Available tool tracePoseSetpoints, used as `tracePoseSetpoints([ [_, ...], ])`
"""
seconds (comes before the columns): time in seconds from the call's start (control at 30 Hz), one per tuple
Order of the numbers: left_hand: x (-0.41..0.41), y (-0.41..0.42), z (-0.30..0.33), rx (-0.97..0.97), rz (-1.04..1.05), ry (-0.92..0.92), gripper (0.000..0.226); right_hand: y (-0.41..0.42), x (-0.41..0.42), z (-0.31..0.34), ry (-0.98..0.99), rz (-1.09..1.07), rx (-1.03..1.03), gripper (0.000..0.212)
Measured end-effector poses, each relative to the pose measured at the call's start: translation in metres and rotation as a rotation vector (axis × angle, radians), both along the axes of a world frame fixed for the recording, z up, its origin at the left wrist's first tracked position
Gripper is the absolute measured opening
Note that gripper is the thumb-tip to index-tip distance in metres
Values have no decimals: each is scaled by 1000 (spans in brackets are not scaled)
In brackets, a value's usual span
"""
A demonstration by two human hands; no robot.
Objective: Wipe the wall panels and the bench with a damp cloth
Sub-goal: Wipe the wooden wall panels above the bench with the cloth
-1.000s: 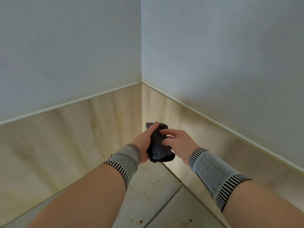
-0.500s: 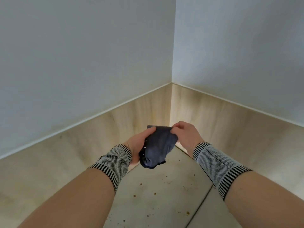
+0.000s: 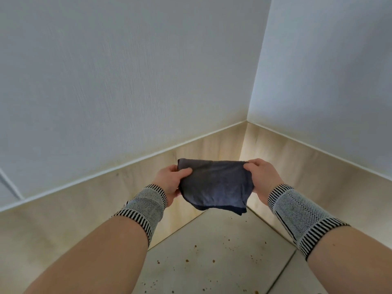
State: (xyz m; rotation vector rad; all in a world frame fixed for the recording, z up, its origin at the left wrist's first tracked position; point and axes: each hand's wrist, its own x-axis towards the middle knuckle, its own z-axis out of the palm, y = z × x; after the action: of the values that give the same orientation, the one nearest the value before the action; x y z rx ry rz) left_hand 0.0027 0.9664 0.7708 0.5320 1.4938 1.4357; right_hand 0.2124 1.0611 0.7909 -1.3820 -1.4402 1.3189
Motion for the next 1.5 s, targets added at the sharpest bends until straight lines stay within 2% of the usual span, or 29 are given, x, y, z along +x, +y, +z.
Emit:
tracePoseSetpoints([
  [0.17, -5, 3, 9, -5, 45, 225, 27, 9, -5, 2, -241, 13, 174, 15],
  [0.23, -6, 8, 13, -22, 61, 310, 24, 11, -8, 4, -269, 23, 204, 17],
  [0.3, -6, 11, 17, -102, 55, 514, 28, 13, -11, 9, -176, 40, 135, 17],
  [0.37, -2, 17, 21, -203, 24, 671, 45, 13, -16, 18, 18, 66, 8, 15],
  [0.43, 8, 19, 30, -202, -73, 635, 55, 12, -24, 25, 163, 120, -73, 9],
  [0.53, 38, 24, 47, -82, -350, 233, 44, 8, -34, 33, 254, 252, -147, 7],
  [0.57, 45, 27, 49, -49, -381, 191, 36, 8, -36, 34, 247, 279, -161, 8],
  [0.63, 50, 35, 48, -15, -303, 201, 23, 12, -33, 35, 215, 303, -190, 9],
  [0.73, 47, 45, 44, -29, -176, 194, 18, 18, -26, 31, 200, 336, -172, 13],
  [0.87, 54, 47, 42, -70, -185, 236, 19, 13, -29, 21, 78, 417, -68, 28],
  [0.93, 54, 49, 42, -77, -169, 280, 20, 17, -30, 15, 43, 383, -63, 29],
  [1.07, 40, 50, 47, -116, -120, 606, 29, 28, -27, 13, -144, 257, 45, 17],
  [1.13, 38, 45, 55, -125, -167, 707, 29, 25, -26, 20, -259, 306, 46, 19],
  [1.2, 33, 43, 61, -136, -251, 775, 19, 21, -24, 28, -285, 352, -9, 21],
  [1.27, 26, 42, 65, -176, -289, 952, 9, 15, -24, 33, -184, 391, -114, 18],
  [1.33, 19, 43, 64, -211, -184, 1164, 4, 7, -26, 34, 6, 456, -279, 16],
  [1.37, 17, 43, 63, -222, -94, 1198, 11, 7, -27, 32, 78, 508, -301, 21],
  [1.43, 20, 42, 62, -218, 15, 1187, 19, 3, -30, 34, 142, 556, -278, 29],
  [1.5, 29, 42, 62, -214, -57, 1057, 29, 3, -30, 37, 153, 583, -233, 25],
])
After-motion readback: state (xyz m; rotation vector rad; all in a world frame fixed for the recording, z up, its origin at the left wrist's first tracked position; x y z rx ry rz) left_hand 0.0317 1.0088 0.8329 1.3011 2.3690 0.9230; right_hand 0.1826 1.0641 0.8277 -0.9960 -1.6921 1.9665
